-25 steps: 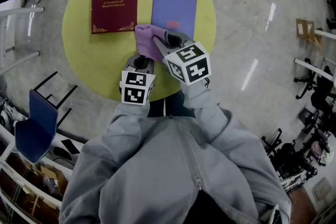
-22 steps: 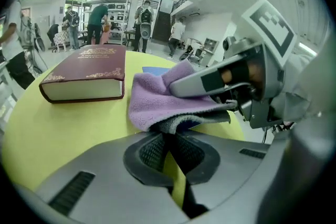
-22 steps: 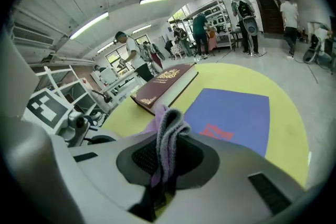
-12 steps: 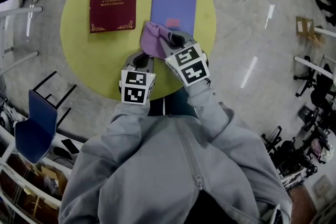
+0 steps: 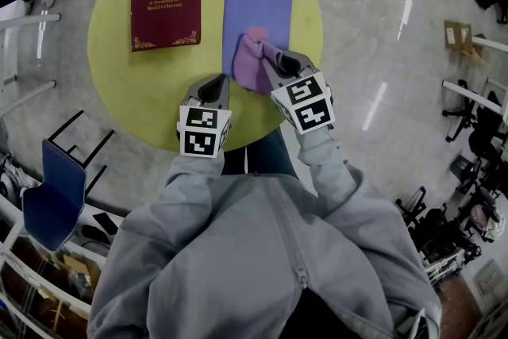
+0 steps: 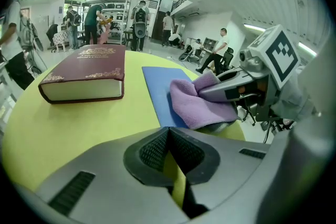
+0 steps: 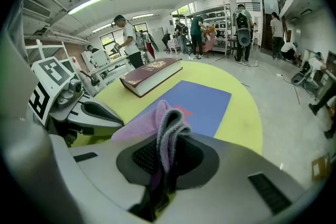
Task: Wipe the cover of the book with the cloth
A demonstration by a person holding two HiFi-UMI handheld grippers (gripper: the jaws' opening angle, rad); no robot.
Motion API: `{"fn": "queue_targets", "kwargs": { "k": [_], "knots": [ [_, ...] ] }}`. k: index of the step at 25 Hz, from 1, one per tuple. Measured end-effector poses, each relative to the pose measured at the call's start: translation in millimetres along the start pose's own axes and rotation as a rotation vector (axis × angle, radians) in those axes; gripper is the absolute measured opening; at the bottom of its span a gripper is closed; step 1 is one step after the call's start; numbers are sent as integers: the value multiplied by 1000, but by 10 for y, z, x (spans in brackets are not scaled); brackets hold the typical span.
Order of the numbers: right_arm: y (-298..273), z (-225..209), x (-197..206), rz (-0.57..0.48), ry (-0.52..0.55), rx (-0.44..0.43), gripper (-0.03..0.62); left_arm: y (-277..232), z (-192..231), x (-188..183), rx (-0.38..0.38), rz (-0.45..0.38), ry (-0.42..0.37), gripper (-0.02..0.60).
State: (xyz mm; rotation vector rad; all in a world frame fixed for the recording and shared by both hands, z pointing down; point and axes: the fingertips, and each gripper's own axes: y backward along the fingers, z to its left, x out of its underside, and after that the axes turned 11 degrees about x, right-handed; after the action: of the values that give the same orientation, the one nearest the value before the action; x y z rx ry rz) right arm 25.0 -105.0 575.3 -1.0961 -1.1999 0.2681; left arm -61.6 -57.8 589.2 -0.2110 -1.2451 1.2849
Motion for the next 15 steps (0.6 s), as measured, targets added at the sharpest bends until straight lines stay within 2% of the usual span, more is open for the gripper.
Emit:
{"fn": "queue_targets", "kwargs": {
  "k": [15],
  "knots": [
    [350,-462,434,61,-75,117,61,5,-5,3,1,6,9,17]
  ]
}}
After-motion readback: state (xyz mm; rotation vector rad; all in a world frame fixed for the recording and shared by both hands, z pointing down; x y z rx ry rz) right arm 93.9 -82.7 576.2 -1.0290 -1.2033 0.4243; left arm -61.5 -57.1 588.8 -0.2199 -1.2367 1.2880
